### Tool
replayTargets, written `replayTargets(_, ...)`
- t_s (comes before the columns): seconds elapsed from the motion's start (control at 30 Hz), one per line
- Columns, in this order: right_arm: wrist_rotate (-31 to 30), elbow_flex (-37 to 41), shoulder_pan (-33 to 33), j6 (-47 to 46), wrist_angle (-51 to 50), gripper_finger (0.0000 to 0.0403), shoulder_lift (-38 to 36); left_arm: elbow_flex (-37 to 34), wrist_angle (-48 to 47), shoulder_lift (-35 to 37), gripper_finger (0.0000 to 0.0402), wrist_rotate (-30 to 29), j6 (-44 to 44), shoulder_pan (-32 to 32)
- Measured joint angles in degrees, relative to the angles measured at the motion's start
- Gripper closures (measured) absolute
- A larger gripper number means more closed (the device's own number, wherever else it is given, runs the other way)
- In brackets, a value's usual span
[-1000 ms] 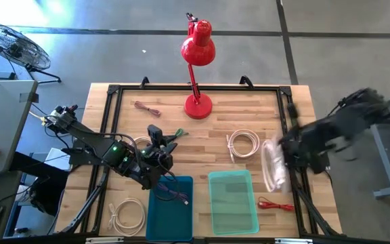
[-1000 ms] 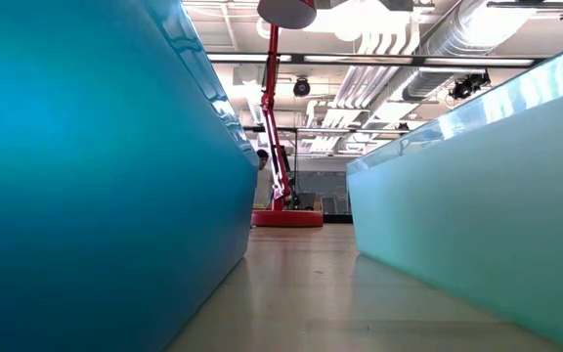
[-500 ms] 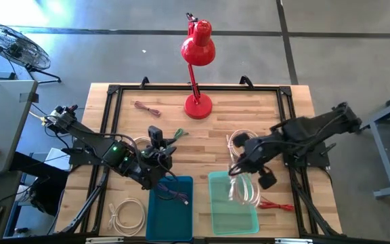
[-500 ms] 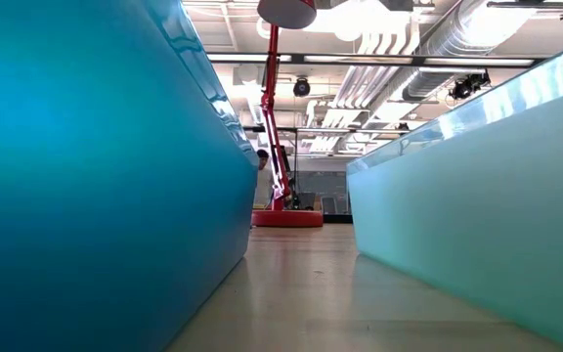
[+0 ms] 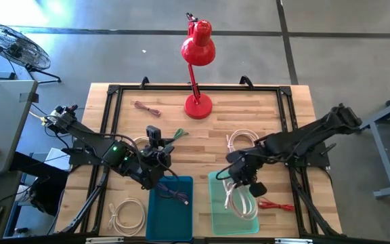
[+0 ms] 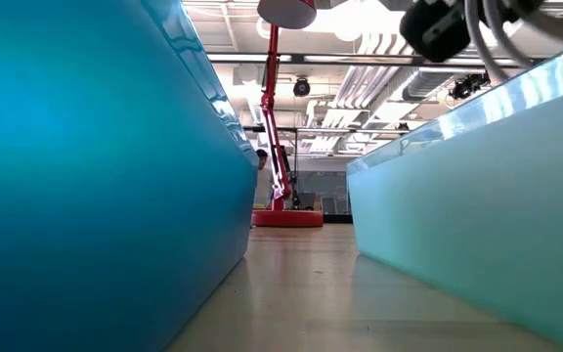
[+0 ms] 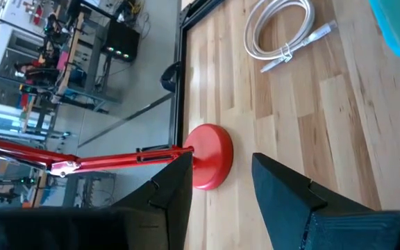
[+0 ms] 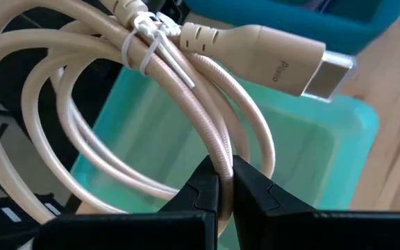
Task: Pick & Place USB Port
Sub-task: Put the white USB cable into the green bin
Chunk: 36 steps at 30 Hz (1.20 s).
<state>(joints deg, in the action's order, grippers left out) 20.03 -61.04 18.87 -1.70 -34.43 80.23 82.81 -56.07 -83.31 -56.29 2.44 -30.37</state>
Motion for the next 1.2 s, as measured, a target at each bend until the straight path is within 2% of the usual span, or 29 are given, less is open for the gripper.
replayTargets(0.3,0.0,7.2,-3.3,-4.0,4.3,0.0393,0.0,0.0,0.0,0.0,0.0257,-0.2,-0.4,0.0)
replayTargets(0.47,0.1,9.7,-4.9,-7.1,4.7,0.0368,0.0,0.0,0.0,0.0,0.0257,-0.3,-0.4,0.0)
replayTargets(0.8,0.1,10.5,-5.4,-11.6,5.2,0.0371,1.3,0.0,0.0,0.0,0.0257,-0.4,-0.4,0.0)
replayTargets(0.93,0.3,10.5,-5.4,-14.3,6.0,0.0343,1.3,0.0,0.0,0.0,0.0257,-0.4,-0.4,0.0)
replayTargets(1.2,-0.2,10.5,-4.2,-17.9,6.1,0.0255,1.3,0.0,-0.4,0.0,0.0257,0.0,-0.4,0.0)
